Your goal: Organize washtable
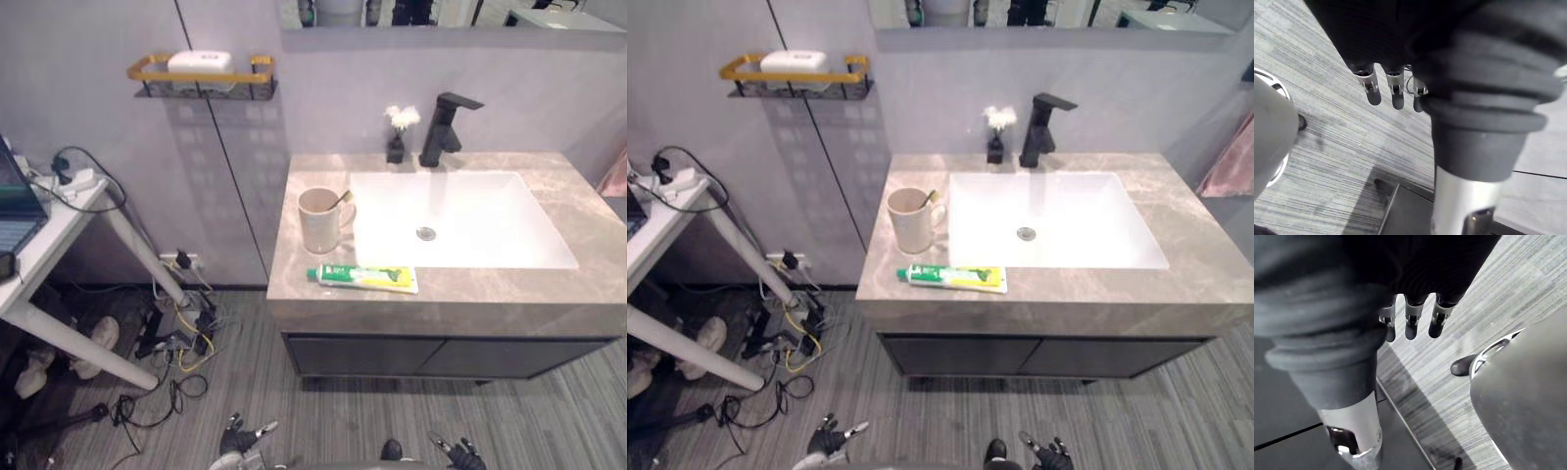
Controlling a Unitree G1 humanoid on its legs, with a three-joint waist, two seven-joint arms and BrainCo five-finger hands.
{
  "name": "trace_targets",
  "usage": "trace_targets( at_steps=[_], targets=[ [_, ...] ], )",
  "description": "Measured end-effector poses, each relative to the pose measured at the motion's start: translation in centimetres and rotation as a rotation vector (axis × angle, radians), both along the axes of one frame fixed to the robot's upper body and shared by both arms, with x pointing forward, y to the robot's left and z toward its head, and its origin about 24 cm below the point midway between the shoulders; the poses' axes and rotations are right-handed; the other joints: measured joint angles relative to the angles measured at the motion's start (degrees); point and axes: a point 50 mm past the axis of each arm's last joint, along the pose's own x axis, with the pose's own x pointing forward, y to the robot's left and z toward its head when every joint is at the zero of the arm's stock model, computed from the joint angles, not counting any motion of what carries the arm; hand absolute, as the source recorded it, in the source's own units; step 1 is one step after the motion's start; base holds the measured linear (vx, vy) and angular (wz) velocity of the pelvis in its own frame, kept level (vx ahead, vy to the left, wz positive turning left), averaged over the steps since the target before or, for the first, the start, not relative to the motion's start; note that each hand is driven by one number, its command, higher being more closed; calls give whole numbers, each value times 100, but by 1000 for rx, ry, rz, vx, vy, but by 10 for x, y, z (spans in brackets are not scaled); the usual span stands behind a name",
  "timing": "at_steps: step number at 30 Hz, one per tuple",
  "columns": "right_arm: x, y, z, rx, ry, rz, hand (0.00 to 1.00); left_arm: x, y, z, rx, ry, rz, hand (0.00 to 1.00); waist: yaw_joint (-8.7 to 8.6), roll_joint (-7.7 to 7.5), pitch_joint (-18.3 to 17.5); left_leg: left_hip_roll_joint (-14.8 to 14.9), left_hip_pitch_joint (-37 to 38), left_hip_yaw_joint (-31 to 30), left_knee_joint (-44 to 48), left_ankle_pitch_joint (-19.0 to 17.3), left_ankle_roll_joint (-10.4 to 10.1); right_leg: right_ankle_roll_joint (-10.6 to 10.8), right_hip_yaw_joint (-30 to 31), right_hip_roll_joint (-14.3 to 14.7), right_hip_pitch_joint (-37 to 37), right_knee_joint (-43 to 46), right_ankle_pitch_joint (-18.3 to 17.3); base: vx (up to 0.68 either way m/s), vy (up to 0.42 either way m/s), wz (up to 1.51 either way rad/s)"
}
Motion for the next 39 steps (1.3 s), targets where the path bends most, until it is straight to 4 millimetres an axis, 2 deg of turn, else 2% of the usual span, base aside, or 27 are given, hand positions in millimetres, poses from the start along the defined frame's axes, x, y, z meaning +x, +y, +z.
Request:
trace_targets(
  at_steps=[5,6,15,22,33,36,39],
  targets=[
    [-4,-1,-1,4,6,-30,0,0,4,0,9,1,2,0,0,-32,-31,-84,81,-44,-137,39,36,29,-48,22,132,-207,47,59,-3,5],
    [-2,-2,-1,6,7,-38,0,-5,6,-1,11,22,-1,0,-18,60,233,-287,346,-253,-412,71,91,72,-178,-64,508,-569,167,0,0,0],
    [-2,-5,0,-5,7,-30,0,-9,10,-2,2,29,53,0,-19,22,257,-283,348,-215,-421,71,90,75,-191,-72,492,-594,168,0,0,0],
    [1,-6,0,-31,20,45,0,-20,15,-5,-33,44,171,0,-18,-37,264,-278,352,-193,-442,71,89,88,-266,-87,484,-599,172,0,0,0],
    [0,-9,-1,-48,57,117,0,-35,22,-6,-8,85,215,0,-26,-63,262,-288,385,-274,-414,73,87,116,-346,-100,525,-601,191,-2,-9,3],
    [1,-9,-1,-51,60,141,0,-30,28,-2,25,46,232,0,-18,-71,267,-279,370,-271,-409,74,85,118,-347,-99,508,-601,193,-17,-22,-1],
    [9,-7,0,-63,55,209,0,-9,48,30,142,-171,268,0,66,-46,299,-203,293,-191,-383,81,73,118,-359,-121,394,-602,193,-34,-33,-3]
  ],
)
